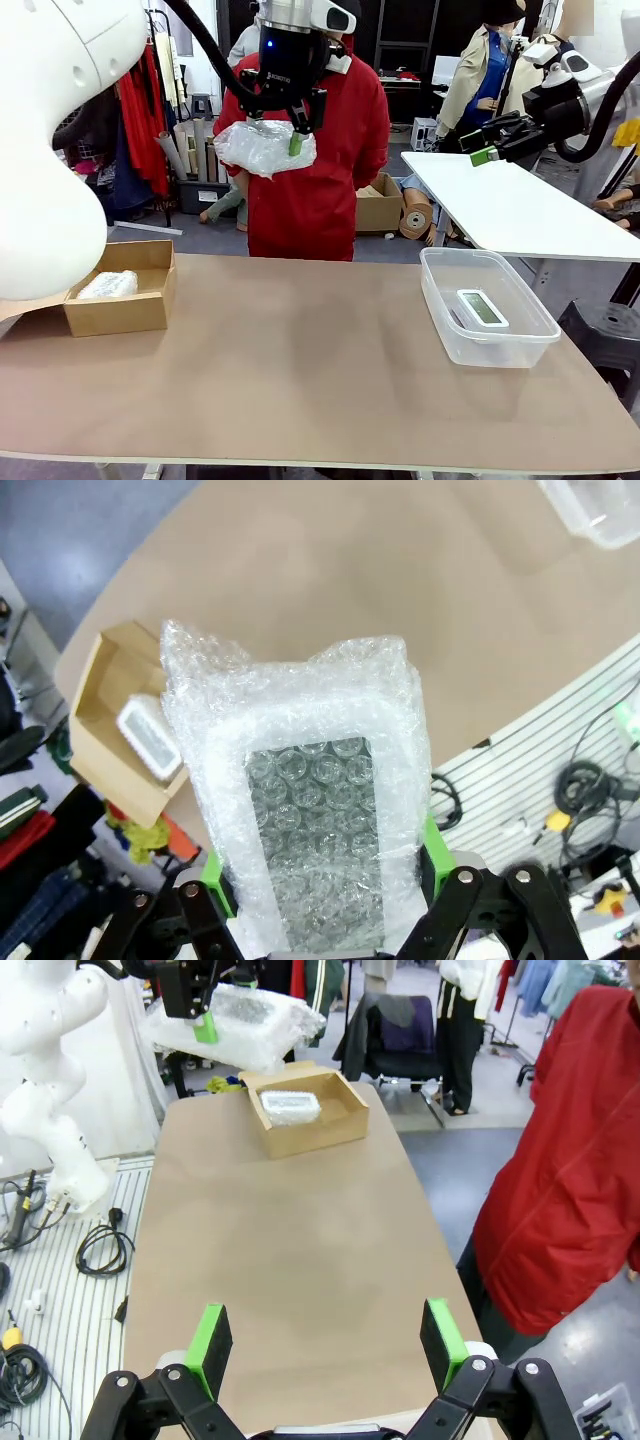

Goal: Separate and place wrapped and unwrapped clocks.
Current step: If the picked Digital clock is wrapped, place it in the Package Box ; if not, place it in the Organizing box.

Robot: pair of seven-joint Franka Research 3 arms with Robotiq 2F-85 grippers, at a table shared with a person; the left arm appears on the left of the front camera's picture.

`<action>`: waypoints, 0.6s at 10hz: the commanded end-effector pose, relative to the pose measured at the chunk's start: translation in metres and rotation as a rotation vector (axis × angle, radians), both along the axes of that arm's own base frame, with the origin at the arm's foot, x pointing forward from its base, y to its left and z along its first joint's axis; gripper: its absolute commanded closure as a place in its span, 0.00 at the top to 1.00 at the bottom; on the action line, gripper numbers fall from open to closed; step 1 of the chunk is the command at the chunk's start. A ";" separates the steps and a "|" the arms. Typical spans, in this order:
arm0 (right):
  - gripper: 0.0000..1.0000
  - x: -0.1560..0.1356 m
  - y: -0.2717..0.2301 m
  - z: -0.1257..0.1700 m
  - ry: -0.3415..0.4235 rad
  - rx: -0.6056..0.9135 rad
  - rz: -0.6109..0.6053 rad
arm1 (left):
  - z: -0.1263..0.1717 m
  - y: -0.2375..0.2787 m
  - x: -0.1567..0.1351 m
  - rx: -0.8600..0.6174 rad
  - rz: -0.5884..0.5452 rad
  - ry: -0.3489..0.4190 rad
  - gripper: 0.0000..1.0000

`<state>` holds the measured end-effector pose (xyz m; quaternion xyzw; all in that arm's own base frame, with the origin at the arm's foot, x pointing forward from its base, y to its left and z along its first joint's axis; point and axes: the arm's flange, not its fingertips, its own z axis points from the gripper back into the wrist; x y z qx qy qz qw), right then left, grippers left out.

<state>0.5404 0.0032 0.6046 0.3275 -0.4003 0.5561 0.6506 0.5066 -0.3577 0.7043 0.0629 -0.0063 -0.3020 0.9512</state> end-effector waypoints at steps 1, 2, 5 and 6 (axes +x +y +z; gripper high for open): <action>1.00 -0.001 0.000 0.002 -0.013 0.001 0.014 | -0.080 0.066 -0.073 0.083 -0.061 -0.014 0.00; 1.00 -0.001 0.000 0.002 -0.013 0.001 0.014 | -0.091 0.078 -0.077 0.112 -0.066 0.011 0.00; 1.00 -0.001 0.000 0.002 -0.013 0.001 0.014 | -0.113 0.117 -0.097 0.127 -0.139 0.142 0.00; 1.00 -0.001 0.000 0.002 -0.013 0.001 0.014 | -0.118 0.122 -0.100 0.123 -0.131 0.145 0.00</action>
